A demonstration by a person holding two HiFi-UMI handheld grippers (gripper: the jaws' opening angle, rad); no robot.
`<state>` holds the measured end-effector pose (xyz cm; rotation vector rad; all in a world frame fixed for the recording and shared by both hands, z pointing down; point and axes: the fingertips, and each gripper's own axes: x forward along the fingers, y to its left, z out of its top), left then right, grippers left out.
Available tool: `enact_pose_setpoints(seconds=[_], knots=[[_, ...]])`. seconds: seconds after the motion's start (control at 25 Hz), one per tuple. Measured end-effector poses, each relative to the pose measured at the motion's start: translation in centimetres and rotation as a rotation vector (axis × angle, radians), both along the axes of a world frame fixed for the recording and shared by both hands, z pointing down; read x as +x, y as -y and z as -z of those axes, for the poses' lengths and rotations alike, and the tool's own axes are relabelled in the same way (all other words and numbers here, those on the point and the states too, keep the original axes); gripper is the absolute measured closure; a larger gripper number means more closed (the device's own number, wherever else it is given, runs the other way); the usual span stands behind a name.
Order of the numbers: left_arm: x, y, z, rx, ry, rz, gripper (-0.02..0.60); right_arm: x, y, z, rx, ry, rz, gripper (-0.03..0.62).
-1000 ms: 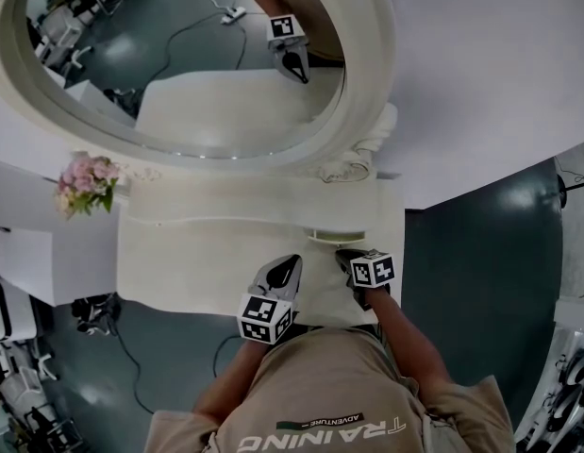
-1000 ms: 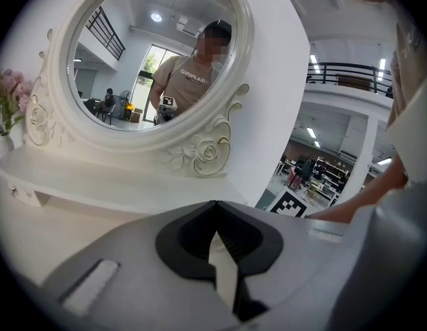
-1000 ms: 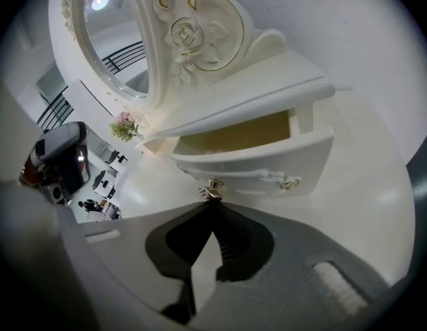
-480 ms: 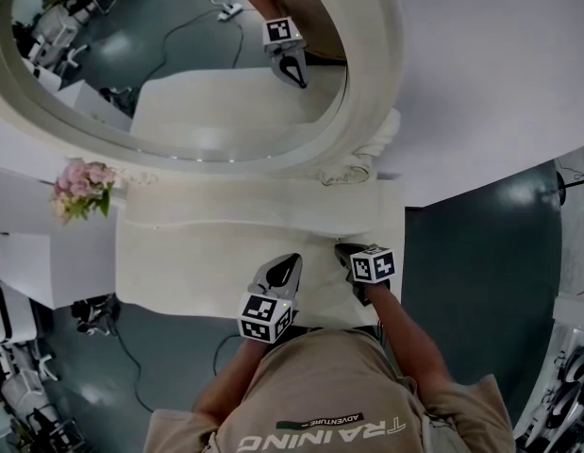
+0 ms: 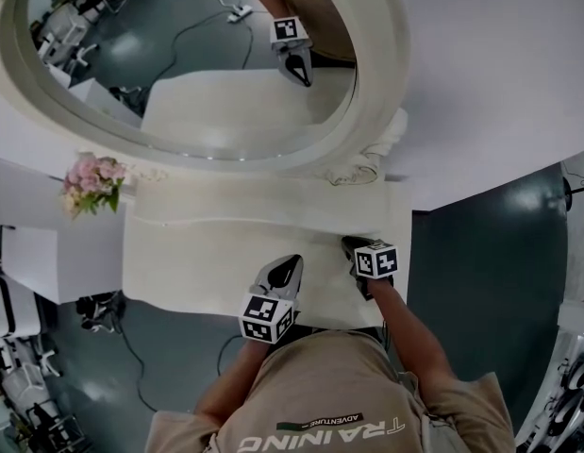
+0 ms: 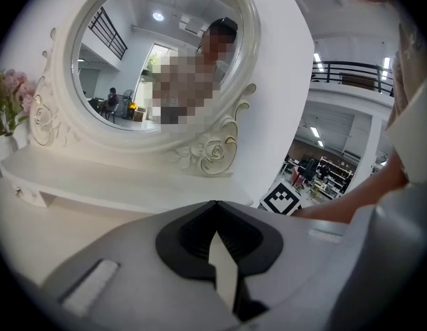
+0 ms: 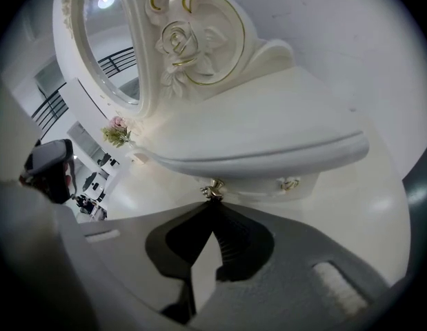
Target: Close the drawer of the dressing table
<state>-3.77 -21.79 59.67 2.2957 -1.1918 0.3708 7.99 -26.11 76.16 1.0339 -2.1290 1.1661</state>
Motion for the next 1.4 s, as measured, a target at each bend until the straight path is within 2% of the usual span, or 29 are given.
enact_pose_setpoints(seconds=[0.08, 0.24, 0.56, 0.8, 0.96, 1.12, 1.4], knots=[[-0.4, -0.2, 0.3, 0.003, -0.003, 0.003, 0.563, -0.2, 0.1, 0.1, 0.03, -0.013, -0.012, 0.592], [-1.2, -0.6, 1.1, 0.025, 0.002, 0.011, 0.563, -0.7, -0.2, 0.7, 0.051, 0.035, -0.045, 0.591], [-2.0, -2.1, 1.6, 0.052, 0.003, 0.012, 0.563, 0.3, -2.0, 2.8, 0.105, 0.045, -0.051, 0.592], [-1.9, -2.2, 2.4, 0.051, -0.057, 0.021, 0.563, 1.9, -4.4, 4.8, 0.134, 0.049, -0.043, 0.592], [-1.6, -2.2, 3.0, 0.062, -0.059, -0.003, 0.563, 2.4, -6.0, 7.4, 0.162, 0.086, -0.062, 0.591], [-1.5, -1.1, 3.8, 0.055, -0.121, 0.009, 0.563, 2.8, -6.4, 11.5, 0.262, 0.088, -0.054, 0.591], [-0.3, 0.7, 6.9, 0.139, -0.094, -0.036, 0.563, 2.9, -6.4, 19.0, 0.495, -0.034, 0.039, 0.592]])
